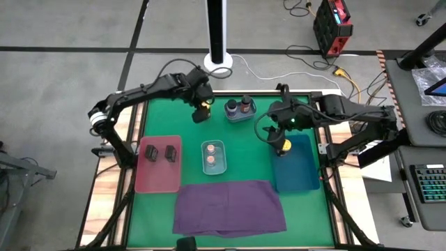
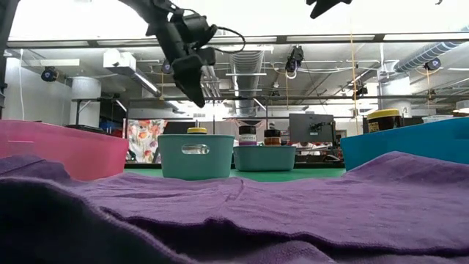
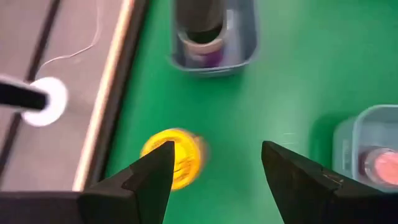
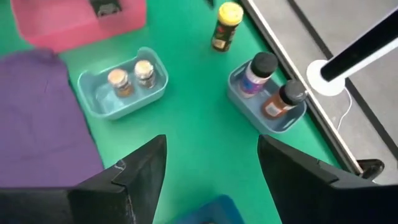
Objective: Sort spices by type
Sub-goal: Put the yellow seasoning bottle into the blue bin
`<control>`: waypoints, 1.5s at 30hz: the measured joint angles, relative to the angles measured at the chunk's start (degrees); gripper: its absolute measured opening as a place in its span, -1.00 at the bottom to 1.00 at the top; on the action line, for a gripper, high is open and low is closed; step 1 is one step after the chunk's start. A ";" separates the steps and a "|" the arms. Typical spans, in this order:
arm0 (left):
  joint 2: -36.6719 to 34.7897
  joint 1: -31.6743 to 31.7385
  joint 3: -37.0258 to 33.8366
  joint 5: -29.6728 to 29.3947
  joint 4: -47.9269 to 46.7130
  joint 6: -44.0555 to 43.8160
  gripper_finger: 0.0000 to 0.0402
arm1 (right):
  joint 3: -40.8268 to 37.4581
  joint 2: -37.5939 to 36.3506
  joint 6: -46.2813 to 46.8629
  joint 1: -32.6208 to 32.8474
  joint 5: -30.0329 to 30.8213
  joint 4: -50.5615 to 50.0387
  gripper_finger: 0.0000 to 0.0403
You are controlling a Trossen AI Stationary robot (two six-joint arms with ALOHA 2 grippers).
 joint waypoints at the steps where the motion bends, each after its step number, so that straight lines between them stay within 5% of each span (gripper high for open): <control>1: 0.00 0.15 -1.21 0.76 1.34 0.27 0.12 | -0.07 -0.04 0.09 -0.50 0.03 0.62 0.23; 9: 0.02 3.29 -8.37 0.93 9.55 1.65 0.33 | -0.80 0.62 -1.65 -7.44 -2.19 10.18 0.38; 20: 1.01 6.41 -10.78 3.05 14.87 3.80 0.62 | -1.06 3.61 -3.08 -15.67 -7.63 9.60 0.40; 37: 6.35 6.55 -10.86 6.74 15.59 2.97 0.59 | -1.06 4.29 -2.49 -16.59 -8.59 9.51 0.42; 45: 7.60 6.53 -10.86 6.66 17.06 1.34 0.33 | -1.06 4.29 -2.50 -16.59 -8.58 9.51 0.41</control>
